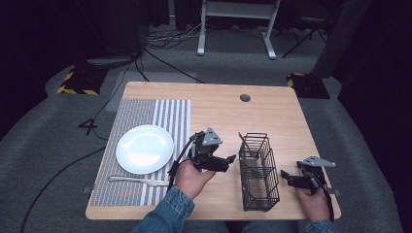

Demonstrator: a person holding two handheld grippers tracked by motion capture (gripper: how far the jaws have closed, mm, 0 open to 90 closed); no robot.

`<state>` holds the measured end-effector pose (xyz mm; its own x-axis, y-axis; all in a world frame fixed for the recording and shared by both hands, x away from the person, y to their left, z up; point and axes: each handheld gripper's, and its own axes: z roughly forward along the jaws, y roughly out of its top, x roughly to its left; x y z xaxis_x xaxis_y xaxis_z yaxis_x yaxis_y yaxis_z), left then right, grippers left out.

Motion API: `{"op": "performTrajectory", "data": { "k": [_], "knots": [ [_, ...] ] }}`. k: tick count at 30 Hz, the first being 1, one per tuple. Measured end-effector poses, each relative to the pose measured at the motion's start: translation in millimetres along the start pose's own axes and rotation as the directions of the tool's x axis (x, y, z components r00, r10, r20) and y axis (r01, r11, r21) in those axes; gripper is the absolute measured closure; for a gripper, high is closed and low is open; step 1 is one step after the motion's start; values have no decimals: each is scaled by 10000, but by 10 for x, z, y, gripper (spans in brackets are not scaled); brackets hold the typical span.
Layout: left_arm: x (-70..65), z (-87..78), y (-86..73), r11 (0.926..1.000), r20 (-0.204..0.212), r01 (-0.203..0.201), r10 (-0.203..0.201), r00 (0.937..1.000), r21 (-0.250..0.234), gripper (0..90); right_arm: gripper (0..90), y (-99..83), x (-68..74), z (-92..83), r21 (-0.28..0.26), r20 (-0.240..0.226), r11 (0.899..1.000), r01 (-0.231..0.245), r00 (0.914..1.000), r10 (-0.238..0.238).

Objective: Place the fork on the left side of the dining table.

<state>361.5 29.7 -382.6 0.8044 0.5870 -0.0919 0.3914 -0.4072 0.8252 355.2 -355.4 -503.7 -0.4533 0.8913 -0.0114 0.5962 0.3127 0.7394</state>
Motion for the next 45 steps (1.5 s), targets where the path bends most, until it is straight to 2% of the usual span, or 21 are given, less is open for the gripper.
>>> {"op": "performTrajectory", "data": {
  "k": [1, 4, 6, 10, 12, 15, 19, 21, 24, 27, 30, 33, 37, 40, 43, 45],
  "knots": [
    [-2, 11, 62, 10000, 53, -38, 39, 10000, -46, 223, 180, -1, 0, -1, -5, 0, 10000, -2, 10000, 2],
    [-3, 20, 123, 9998, 37, -100, 101, 9999, -196, 241, 181, -1, 1, -1, -6, 3, 10000, -7, 10000, 7],
    [8, 32, 176, 9993, 18, -142, 143, 9999, -333, 284, 184, -3, 1, -4, -9, -5, 10000, 5, 10000, -5],
    [68, 96, 270, 9995, 309, -6, 16, 9995, -321, 329, 187, -5, 2, -6, -14, -4, 10000, 1, 10000, -1],
    [84, 134, 297, 9993, 301, -104, 115, 9995, -360, 346, 187, -5, 2, -6, -15, -4, 10000, 0, 10000, 0],
    [120, 203, 321, 9992, 530, 39, -17, 9986, -406, 366, 187, -5, 2, -6, -14, -4, 10000, 0, 10000, 0],
    [152, 272, 353, 9991, 640, 167, -142, 9978, -383, 393, 188, -5, 1, -6, -15, -5, 10000, -2, 10000, 1],
    [159, 292, 370, 9991, 779, 140, -109, 9969, -389, 466, 187, -5, 2, -6, -16, -6, 10000, -1, 10000, 1],
    [151, 320, 391, 9995, 903, 139, -113, 9959, -276, 530, 189, -5, 2, -6, -16, -8, 10000, 3, 10000, -3],
    [133, 347, 410, 9999, 1016, -31, 42, 9948, -111, 609, 191, -5, 3, -7, -29, -10, 10000, 3, 10000, -3],
    [132, 359, 410, 10000, 1091, -78, 79, 9940, -13, 711, 196, -6, 4, -8, -37, -8, 10000, 22, 10000, -22],
    [136, 368, 409, 10000, 1105, -22, 14, 9939, 74, 768, 197, -7, 5, -8, -41, -14, 10000, 18, 10000, -18],
    [146, 352, 415, 9997, 1387, 225, -226, 9901, 25, 800, 199, -7, 5, -10, -43, -14, 10000, 26, 10000, -26],
    [124, 324, 430, 9998, 1418, 176, -158, 9898, -112, 859, 200, -8, 6, -10, -46, -15, 10000, 28, 10000, -28],
    [86, 289, 466, 9999, 1220, 1, 11, 9925, -101, 862, 202, -9, 7, -11, -46, -12, 10000, 21, 10000, -21],
    [67, 264, 491, 9999, 1292, -20, 38, 9916, -141, 864, 203, -9, 8, -12, -47, -14, 10000, 17, 10000, -17]
  ]
}}
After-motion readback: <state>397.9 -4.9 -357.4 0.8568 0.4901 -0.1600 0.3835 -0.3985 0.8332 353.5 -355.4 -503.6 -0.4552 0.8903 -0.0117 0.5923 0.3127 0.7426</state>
